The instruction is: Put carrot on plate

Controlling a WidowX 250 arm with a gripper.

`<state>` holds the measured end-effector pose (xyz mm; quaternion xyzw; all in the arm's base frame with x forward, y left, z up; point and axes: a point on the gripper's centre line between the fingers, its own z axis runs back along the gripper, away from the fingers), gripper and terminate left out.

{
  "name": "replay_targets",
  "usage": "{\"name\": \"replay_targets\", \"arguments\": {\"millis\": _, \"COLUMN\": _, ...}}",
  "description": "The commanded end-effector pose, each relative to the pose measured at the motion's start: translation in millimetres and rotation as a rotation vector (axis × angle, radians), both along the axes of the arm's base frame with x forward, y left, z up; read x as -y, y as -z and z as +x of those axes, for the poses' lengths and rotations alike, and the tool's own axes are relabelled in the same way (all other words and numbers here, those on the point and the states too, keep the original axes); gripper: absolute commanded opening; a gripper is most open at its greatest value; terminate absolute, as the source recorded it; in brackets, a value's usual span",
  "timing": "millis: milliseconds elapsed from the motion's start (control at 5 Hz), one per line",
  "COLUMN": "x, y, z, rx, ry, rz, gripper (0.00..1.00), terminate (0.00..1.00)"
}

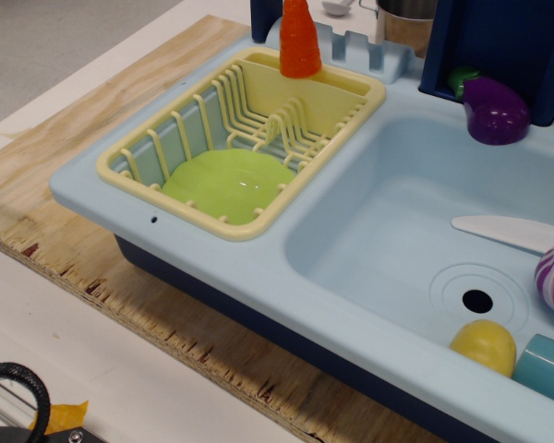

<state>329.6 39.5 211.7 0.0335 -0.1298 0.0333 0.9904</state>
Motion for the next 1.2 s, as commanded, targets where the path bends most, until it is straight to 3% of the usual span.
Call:
{"name": "replay_targets", "arguments": {"millis": 0, "x": 0.0, "y": 0.0, "z": 0.0, "rx": 0.0, "ry": 0.0, "rz": 0.0, "gripper": 1.0, "terminate": 0.0}}
{"name": "replay_targets", "arguments": {"millis": 200, "x": -1.3, "y": 6.5, "z": 6.7, "rx": 0.058, "ry": 0.003, "rz": -0.009, "gripper": 1.0, "terminate": 0.0}}
{"name": "replay_targets", "arguments": {"millis": 400, "x": -4.0, "y": 9.9, "z": 16.4, "rx": 0.071, "ry": 0.024, "rz": -0.015, "gripper": 1.0, "terminate": 0.0}}
{"name": "replay_targets", "arguments": {"millis": 1000, "x": -9.1, "y": 20.4, "z": 34.4, "rx": 0.046, "ry": 0.078, "rz": -0.027, "gripper": 1.0, "terminate": 0.0}}
